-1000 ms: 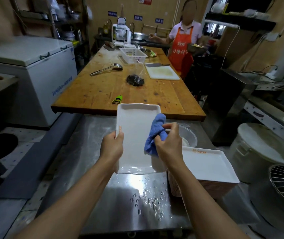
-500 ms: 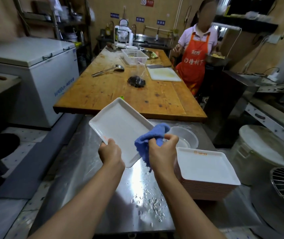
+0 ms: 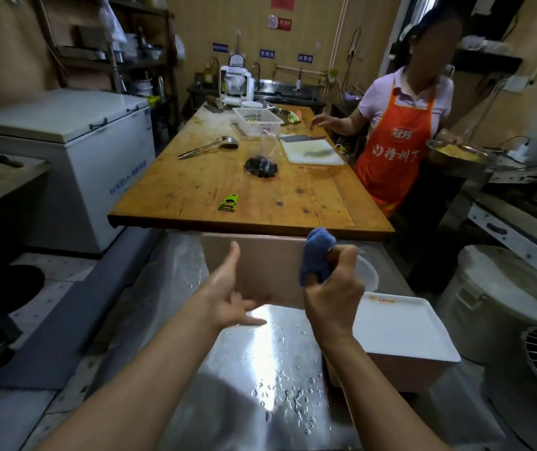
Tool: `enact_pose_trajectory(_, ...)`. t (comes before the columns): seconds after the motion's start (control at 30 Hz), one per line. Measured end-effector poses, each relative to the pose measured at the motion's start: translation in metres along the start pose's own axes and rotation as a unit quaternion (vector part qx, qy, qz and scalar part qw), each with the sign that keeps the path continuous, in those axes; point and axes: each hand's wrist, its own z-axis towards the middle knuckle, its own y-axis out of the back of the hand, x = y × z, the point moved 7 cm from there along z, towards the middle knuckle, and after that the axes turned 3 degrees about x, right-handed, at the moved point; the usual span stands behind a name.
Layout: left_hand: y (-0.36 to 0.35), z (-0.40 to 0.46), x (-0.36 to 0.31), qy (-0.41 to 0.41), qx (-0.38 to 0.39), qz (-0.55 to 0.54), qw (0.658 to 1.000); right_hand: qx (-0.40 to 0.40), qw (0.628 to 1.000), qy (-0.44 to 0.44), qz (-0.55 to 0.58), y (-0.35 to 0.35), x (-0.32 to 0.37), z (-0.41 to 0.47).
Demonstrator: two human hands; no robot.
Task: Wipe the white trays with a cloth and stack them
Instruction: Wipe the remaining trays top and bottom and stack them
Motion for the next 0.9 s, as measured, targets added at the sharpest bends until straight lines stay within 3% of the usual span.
enact_pose_trajectory(0.07,-0.009,-0.004,-0.01,-0.014,0.029,-0.048,0.998,0.002,0.996,0.094,-0.006,0.001,0.007,-0.009)
enact_pose_trajectory(0.13,-0.007,-0.006,-0.013,-0.011,0.008,-0.065,0.998,0.02,0.987,0.159,0.011,0.0,0.01,-0.021)
enact_pose_trajectory(0.27,0.009,0.006,-0.011,-0.067,-0.051,-0.145,0.986,0.101,0.968,0.218,0.073,-0.007,0.009,-0.042)
enact_pose_trajectory(0.4,0.02,0.011,-0.009,-0.135,-0.004,-0.175,0.975,0.237,0.948,0.186,0.102,-0.018,-0.004,-0.06)
enact_pose_trajectory(0.53,0.024,0.007,-0.005,-0.175,0.06,-0.162,0.969,0.303,0.946,0.04,0.109,-0.03,-0.019,-0.058)
enact_pose_trajectory(0.73,0.018,-0.002,0.002,-0.211,0.101,-0.085,0.969,0.343,0.926,0.148,-0.057,-0.053,0.002,-0.064)
enact_pose_trajectory(0.9,0.015,-0.009,0.006,-0.218,0.125,0.0,0.968,0.373,0.919,0.127,0.013,-0.073,0.024,-0.054)
